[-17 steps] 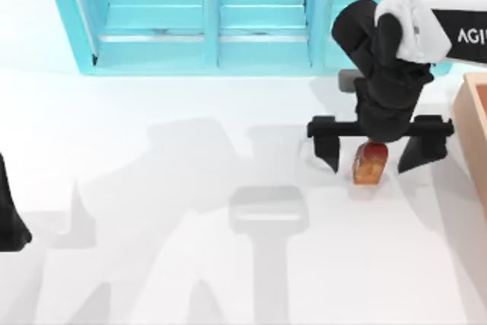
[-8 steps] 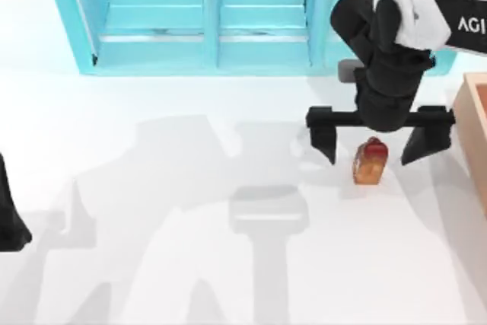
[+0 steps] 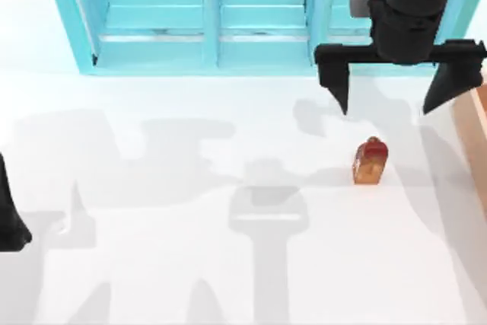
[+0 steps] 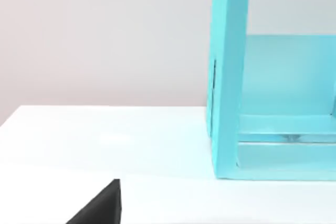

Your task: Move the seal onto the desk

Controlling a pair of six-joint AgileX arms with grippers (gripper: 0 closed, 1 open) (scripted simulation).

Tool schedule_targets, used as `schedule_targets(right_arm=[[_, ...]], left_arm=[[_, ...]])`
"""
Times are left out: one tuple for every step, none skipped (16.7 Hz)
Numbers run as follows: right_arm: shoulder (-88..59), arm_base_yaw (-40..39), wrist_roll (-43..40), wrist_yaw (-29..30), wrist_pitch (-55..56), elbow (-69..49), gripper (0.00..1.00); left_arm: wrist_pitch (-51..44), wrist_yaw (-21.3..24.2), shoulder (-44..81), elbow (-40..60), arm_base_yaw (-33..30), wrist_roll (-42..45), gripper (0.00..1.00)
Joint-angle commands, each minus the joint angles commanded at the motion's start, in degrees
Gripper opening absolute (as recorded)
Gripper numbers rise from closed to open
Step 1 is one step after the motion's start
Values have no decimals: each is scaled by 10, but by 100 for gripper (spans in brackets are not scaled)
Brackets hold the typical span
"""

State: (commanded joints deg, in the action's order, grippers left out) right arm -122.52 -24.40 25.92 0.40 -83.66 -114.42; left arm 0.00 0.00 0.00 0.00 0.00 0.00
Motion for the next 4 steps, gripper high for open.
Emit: schedule_targets(right_arm=[[6,1,-1,-1,-19,-19,100],[12,2,-1,-1,-31,-33,100],[16,2,-2,-1,-38,-40,100],[16,3,-2,-2,-39,-41,100]], left_arm=[[0,0,0,0,0,0,100],[0,0,0,0,0,0,100],[0,0,0,0,0,0,100],[0,0,0,0,0,0,100]])
